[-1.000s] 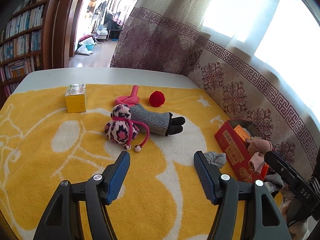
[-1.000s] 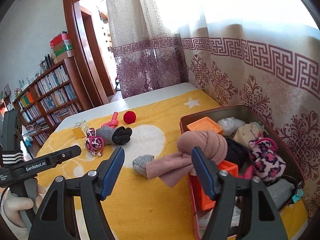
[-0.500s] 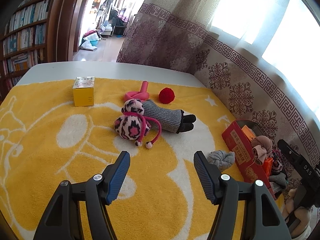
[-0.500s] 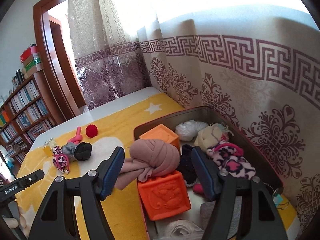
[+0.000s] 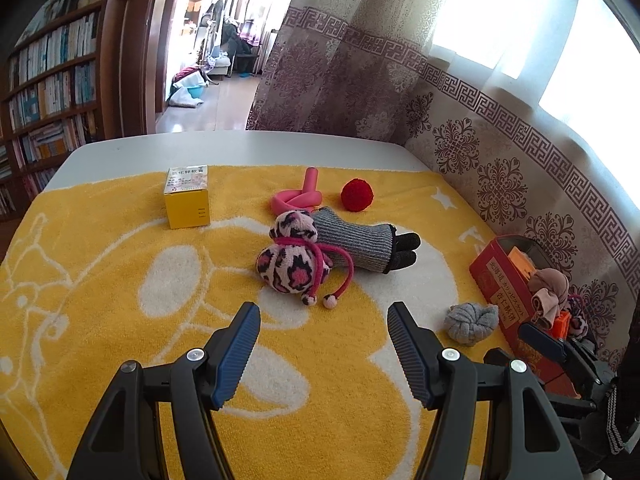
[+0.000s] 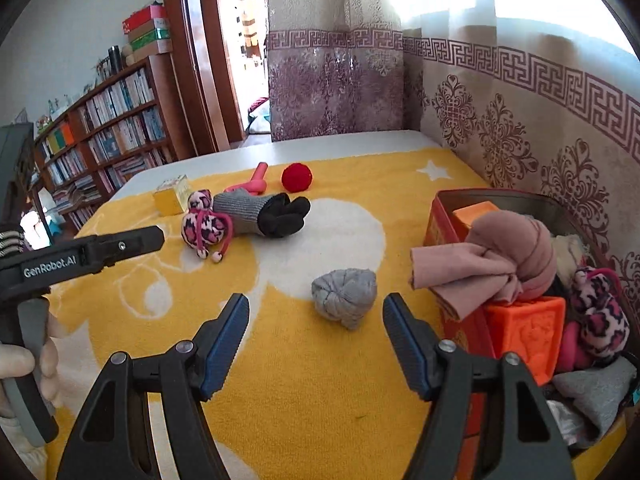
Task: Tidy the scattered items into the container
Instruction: 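Move both grippers back toward the leopard cat plush and grey knit ball, then grasp the pink leopard cat plush with the left gripper while the right grasps the grey knit ball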
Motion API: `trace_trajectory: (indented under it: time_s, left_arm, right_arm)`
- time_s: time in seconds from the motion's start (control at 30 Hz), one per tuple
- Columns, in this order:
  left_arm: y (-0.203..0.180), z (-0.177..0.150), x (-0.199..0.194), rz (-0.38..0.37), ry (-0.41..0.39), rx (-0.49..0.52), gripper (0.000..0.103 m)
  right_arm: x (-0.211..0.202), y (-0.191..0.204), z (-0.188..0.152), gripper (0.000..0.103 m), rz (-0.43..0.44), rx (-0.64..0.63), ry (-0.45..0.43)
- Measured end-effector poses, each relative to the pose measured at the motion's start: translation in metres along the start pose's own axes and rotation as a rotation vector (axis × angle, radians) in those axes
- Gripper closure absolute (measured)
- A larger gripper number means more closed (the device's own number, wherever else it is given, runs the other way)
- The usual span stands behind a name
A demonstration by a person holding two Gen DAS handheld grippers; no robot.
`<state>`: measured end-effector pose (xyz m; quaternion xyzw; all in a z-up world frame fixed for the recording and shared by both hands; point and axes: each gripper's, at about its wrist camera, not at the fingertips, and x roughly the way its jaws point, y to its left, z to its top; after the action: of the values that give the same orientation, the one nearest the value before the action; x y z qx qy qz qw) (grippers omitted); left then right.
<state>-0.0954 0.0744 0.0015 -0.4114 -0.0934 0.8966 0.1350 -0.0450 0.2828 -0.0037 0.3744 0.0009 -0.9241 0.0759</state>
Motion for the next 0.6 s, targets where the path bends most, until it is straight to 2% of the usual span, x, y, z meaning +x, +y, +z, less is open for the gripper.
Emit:
trace_trajectory:
  time_s: [0.2,0.43,0.6]
  left_arm:
    - [-0.003,0.015,0.027,0.011,0.043,0.035,0.035]
    - [0.004,0.028,0.069,0.02,0.089,0.01,0.035]
    - [0.014,0.034,0.081,0.032,0.08,-0.006,0.035]
  right_arm:
    - [0.016,0.002,0.005,0.03,-0.076,-0.044,0.022]
    - [0.036,-0.002,0.012,0.03,-0.065,-0.041,0.067]
    - [0.053,-0.006,0.01,0.03,-0.053,-0.023,0.112]
